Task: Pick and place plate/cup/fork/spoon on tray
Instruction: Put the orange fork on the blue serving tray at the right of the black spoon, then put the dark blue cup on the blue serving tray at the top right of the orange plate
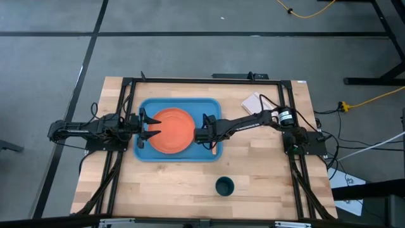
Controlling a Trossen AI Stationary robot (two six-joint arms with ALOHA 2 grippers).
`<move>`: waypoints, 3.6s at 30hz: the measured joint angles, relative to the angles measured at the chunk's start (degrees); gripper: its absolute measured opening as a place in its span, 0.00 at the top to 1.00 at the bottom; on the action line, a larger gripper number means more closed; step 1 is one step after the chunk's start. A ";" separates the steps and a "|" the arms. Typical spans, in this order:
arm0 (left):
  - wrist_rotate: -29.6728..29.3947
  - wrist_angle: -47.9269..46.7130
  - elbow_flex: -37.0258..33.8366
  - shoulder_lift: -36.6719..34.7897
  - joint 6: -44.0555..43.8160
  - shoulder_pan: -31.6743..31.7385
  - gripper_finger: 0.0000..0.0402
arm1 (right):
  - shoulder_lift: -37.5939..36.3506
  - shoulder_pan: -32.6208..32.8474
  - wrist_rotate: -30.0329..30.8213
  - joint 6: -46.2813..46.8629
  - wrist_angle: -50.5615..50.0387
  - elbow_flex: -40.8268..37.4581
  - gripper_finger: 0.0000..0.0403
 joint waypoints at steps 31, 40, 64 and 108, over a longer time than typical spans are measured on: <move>0.00 0.00 0.00 -0.02 0.01 -0.02 0.48 | 1.22 0.03 0.41 1.73 1.15 0.18 0.98; 0.00 0.00 -0.01 -0.02 0.01 -0.02 0.48 | 1.21 0.83 0.21 4.87 -1.90 0.21 0.98; -0.01 0.00 -0.01 0.00 0.00 -0.01 0.48 | 1.14 1.25 -3.48 4.09 1.88 0.21 0.98; 0.00 0.00 0.00 0.00 0.01 -0.02 0.48 | -14.58 31.79 9.06 8.83 -12.04 0.29 0.68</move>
